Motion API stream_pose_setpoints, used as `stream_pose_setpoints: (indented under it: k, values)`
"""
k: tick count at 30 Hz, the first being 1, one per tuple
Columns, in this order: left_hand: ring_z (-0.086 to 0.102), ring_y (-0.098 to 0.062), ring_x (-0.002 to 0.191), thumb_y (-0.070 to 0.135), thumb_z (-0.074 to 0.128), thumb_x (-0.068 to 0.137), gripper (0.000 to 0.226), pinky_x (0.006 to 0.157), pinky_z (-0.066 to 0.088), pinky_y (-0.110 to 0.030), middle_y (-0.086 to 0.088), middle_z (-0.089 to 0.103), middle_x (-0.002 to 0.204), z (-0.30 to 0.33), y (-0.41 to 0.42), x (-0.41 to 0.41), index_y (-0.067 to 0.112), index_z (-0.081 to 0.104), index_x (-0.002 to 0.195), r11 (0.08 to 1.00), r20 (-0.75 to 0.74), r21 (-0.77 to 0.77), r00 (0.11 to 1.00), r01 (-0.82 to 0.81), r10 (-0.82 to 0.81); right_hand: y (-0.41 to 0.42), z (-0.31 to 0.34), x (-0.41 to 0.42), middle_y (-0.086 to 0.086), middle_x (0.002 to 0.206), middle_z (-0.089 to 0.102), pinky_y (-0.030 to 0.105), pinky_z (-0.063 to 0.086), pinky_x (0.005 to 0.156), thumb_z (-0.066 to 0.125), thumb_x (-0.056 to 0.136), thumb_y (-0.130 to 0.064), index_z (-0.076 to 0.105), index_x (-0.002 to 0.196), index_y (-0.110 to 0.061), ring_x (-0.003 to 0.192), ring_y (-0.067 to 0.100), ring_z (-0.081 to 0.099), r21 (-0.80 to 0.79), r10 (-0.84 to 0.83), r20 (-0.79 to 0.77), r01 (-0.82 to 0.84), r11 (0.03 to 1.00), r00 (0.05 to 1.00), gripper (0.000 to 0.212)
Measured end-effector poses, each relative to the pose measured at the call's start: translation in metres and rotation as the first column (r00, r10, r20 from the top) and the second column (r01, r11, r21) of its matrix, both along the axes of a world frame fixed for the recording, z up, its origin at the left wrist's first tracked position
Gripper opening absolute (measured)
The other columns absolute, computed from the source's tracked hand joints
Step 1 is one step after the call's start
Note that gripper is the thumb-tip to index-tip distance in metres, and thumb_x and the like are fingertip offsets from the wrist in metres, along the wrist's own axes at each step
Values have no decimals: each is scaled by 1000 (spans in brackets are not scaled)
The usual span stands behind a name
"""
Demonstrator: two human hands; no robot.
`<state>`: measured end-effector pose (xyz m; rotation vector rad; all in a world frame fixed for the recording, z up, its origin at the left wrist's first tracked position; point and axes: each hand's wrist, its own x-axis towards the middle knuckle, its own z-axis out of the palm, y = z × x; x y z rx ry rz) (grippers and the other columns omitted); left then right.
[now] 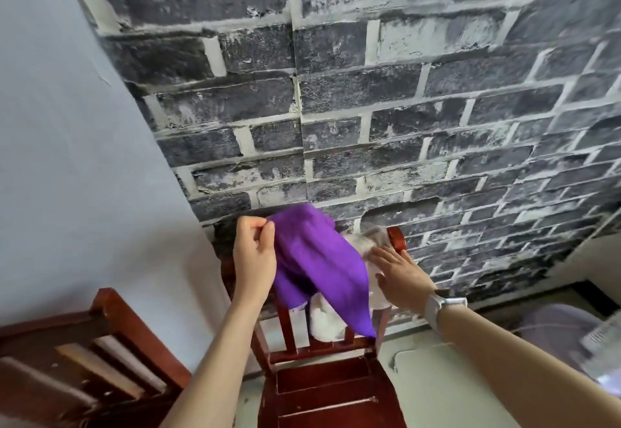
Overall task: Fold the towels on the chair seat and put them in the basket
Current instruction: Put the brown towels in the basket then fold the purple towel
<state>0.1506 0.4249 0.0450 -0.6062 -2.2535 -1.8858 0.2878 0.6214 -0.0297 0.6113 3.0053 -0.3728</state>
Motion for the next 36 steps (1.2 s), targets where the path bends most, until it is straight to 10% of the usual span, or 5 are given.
stream_pose_setpoints:
  k: [8,20,25,32,36]
  values:
    - [59,-21,89,0,52,88,31,80,40,-17,-11,63,90,3,-77,37,29,47,77,958,-31,-164,969,236,-245,-30,25,-3,2,151,28,38,13,117,47,89,-14,37,137,-19,140,18,21,-89,13,-201,-31,996,980,49]
    - [53,3,75,0,53,88,28,70,39,-7,12,56,79,-20,-123,103,27,49,81,969,-32,-186,984,164,-173,-119,19,6,8,151,23,25,25,110,62,83,-6,40,135,-11,137,15,27,-411,344,-370,-484,773,863,57]
    - [54,9,76,-1,53,87,34,73,39,-8,11,57,80,-21,-130,109,31,49,81,990,-52,-127,997,53,-60,-128,24,11,19,111,61,31,41,93,55,85,4,59,108,4,103,28,56,-574,305,-367,-472,669,879,24]
    - [55,10,75,-1,53,87,34,73,40,-7,10,60,80,-20,-136,96,32,54,78,990,-8,-138,1000,28,-29,-119,44,22,1,76,53,10,39,68,52,88,3,52,86,-11,66,-7,48,-800,160,-347,-381,463,924,14]
    - [57,-1,77,6,56,87,30,72,41,-9,11,63,79,-43,-126,102,32,57,73,940,235,-255,957,227,-168,-102,26,43,-3,67,56,7,38,52,51,90,-5,62,86,-4,52,-3,51,-648,294,-58,-260,715,954,11]
